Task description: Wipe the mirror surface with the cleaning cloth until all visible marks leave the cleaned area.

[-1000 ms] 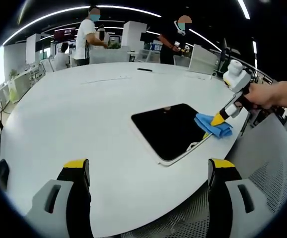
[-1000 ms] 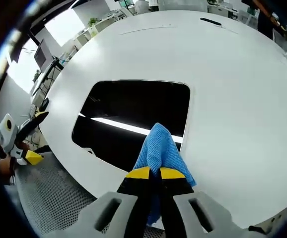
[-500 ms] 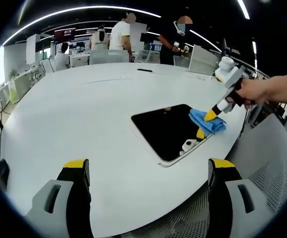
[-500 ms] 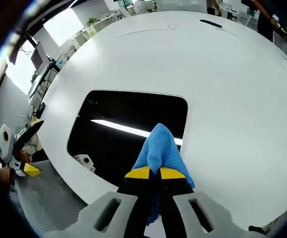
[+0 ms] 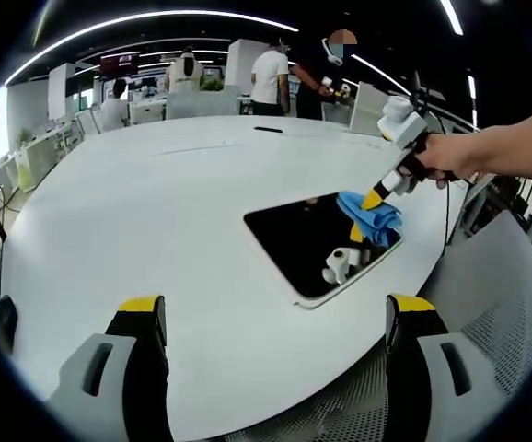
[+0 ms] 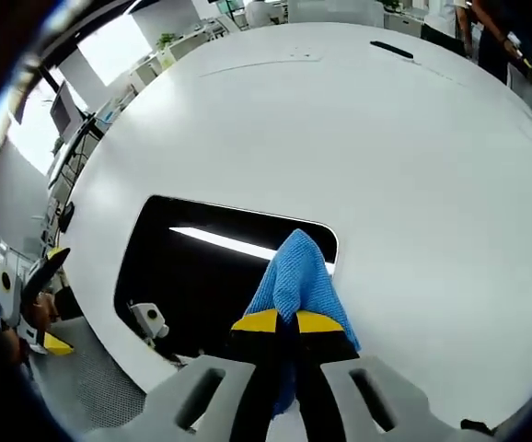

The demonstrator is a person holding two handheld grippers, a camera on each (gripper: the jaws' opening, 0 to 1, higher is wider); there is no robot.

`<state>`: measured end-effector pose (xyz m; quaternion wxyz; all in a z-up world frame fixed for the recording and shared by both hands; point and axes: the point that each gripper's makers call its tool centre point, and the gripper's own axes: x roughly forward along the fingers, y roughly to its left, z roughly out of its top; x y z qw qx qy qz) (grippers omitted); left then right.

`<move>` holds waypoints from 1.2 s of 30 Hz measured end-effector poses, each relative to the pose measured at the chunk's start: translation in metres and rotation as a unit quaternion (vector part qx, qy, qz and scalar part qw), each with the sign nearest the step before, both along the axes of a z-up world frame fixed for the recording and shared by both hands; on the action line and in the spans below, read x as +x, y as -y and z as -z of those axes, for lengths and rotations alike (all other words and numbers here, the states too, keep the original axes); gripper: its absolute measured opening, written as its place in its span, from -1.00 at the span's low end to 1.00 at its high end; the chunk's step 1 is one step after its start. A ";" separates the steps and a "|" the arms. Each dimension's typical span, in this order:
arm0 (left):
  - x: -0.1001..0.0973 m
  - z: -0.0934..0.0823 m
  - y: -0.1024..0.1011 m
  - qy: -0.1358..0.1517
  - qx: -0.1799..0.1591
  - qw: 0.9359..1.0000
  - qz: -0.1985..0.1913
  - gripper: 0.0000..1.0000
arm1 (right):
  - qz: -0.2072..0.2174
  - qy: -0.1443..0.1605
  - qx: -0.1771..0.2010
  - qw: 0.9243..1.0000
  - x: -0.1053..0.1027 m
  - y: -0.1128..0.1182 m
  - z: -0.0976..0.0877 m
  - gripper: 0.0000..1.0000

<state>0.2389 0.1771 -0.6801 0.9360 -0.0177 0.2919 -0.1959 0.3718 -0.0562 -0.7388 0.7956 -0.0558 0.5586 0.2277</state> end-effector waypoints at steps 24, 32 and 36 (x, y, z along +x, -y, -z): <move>0.001 0.001 -0.001 -0.001 0.001 1.000 -0.002 0.98 | -0.011 0.004 -0.017 1.000 0.045 -0.007 -0.001 -1.00; 0.002 0.000 -0.004 0.004 0.002 1.000 -0.005 0.98 | -0.018 0.013 -0.017 1.000 0.043 -0.006 -0.002 -1.00; 0.002 0.000 -0.005 0.007 0.004 1.000 -0.006 0.98 | -0.021 0.024 -0.007 0.999 0.043 -0.005 -0.014 -1.00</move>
